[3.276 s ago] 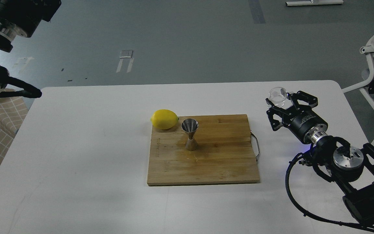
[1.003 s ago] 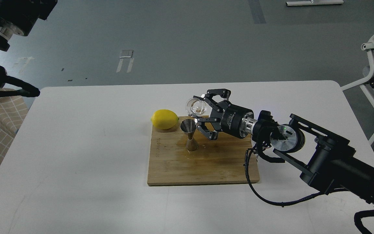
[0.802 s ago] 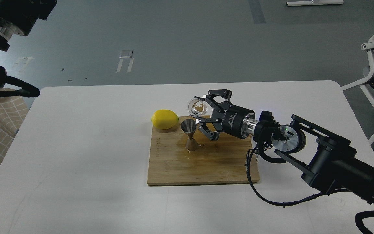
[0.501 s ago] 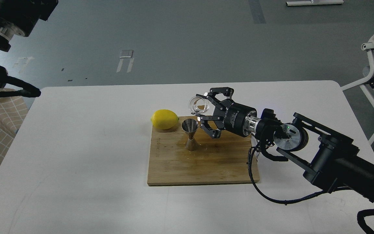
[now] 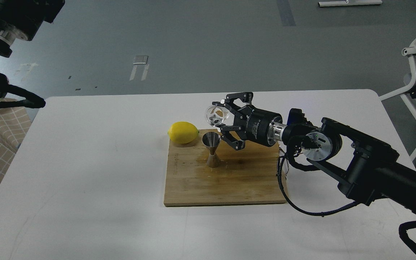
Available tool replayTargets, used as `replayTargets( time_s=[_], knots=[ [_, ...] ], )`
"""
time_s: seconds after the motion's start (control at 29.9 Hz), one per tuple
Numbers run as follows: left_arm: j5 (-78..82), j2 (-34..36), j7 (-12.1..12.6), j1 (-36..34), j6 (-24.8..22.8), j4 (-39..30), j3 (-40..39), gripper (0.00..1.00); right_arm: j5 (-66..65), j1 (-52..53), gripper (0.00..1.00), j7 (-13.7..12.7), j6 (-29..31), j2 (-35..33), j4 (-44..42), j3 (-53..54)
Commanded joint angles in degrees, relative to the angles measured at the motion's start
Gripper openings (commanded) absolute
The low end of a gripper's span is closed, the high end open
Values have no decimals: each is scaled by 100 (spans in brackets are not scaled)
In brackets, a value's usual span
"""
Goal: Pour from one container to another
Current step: 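Tilt the glass cup over the jigger with the right gripper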
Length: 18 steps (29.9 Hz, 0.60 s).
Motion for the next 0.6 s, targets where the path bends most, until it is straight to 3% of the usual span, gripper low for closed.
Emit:
replayTargets(
  time_s=[0.0, 0.57],
  knots=[
    [5, 4, 0, 0, 0, 4, 0, 97, -9, 70, 41, -3, 18, 8, -10, -22],
    [-4, -14, 0, 0, 0, 13, 0, 97, -343, 448, 41, -21, 36, -19, -10, -400]
  ],
)
